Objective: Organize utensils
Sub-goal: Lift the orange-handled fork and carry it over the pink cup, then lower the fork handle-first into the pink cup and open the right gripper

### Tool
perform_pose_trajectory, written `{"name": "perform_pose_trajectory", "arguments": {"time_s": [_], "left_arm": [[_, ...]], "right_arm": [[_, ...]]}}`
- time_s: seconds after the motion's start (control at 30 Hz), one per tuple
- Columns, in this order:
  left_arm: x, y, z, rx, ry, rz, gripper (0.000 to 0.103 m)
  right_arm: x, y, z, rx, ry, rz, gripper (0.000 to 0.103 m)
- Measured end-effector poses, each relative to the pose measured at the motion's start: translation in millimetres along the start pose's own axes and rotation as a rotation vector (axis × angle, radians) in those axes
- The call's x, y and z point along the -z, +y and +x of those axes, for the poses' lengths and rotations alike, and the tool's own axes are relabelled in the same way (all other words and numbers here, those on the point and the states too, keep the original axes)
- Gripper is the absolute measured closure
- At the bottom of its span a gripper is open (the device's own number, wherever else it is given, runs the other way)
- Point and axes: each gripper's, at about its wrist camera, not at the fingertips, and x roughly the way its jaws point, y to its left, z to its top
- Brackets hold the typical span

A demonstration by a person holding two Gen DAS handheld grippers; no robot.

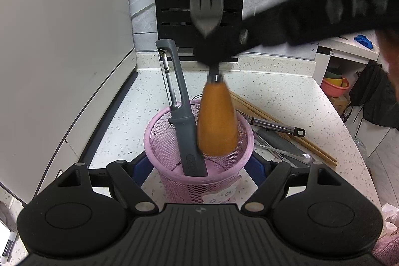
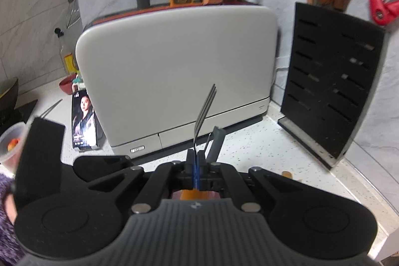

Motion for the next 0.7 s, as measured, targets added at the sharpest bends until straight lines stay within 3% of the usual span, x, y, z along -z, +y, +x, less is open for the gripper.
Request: {"name": "perform_pose_trajectory", "arguments": {"time_s": [0.27,0.57,0.7], "left_arm": [[0.7,5.6,-1.4,0.007,0.007,0.009,0.012],[-1.6,14.6,-2.3,0.022,0.030,0.023,0.013],[-4.9,16.3,-0.6,0.027,0.057,0.025,0.013]], "right_arm": [[19.7,8.3,23.8,-0.012,0.049,-0.059,0.103],[29.9,-3.0,47.6,-0.065,0.146,0.034,0.103],[30.8,1.8,52.7,-0.071,0.159,0.019,0.103]]}}
